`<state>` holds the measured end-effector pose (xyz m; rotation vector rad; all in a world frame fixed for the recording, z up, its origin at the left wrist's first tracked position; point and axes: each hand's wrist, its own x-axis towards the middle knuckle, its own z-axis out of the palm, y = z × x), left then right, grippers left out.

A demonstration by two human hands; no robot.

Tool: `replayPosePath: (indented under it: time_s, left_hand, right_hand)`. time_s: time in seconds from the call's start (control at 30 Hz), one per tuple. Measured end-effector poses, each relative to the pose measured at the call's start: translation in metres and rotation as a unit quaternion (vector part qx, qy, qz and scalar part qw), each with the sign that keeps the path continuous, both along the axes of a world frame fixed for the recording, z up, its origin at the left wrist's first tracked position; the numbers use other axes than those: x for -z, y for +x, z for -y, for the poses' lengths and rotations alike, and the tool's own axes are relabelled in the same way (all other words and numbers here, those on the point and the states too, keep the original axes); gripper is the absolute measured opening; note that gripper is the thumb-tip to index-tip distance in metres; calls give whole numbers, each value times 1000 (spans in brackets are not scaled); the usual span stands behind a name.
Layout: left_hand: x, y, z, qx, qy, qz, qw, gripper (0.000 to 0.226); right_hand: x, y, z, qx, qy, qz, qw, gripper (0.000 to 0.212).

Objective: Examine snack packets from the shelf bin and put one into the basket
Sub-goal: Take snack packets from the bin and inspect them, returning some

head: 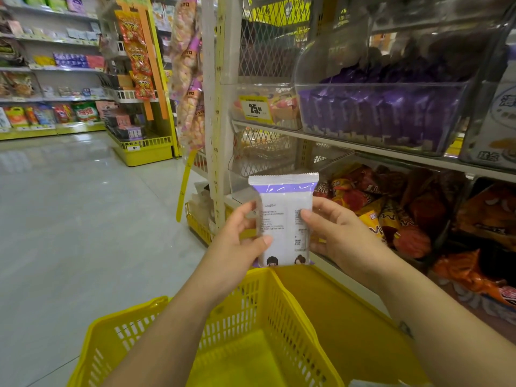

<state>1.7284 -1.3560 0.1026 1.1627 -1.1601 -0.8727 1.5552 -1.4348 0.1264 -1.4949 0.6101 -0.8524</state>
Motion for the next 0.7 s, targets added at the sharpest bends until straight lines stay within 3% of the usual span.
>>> replayPosePath:
  time_s: [0.13, 0.23, 0.3, 0.43, 0.57, 0.7]
  left_hand:
    - [-6, -4, 1, -10, 3, 5, 1000, 51]
    - [-5, -8, 2, -98, -39, 96, 990, 50]
    - [-5, -13, 1, -93, -41, 118, 988, 45]
    - [-1, -13, 4, -99, -23, 80, 992, 36]
    - [0, -5, 5, -124, 23, 95, 987, 63]
    - [-2, 2, 0, -125, 20, 173, 977, 60]
  right_hand:
    - [-2, 3, -2, 26, 34, 13, 999, 19]
    - [-6, 6, -9, 44, 16, 9, 999, 18]
    - [-6, 10, -14, 71, -15, -8, 997, 17]
    - [-7, 16, -26, 112, -130, -62, 983, 21]
    - [-8, 18, -33, 109, -182, -124, 969, 26]
    - [-11, 16, -35, 99, -200, -146, 964, 27]
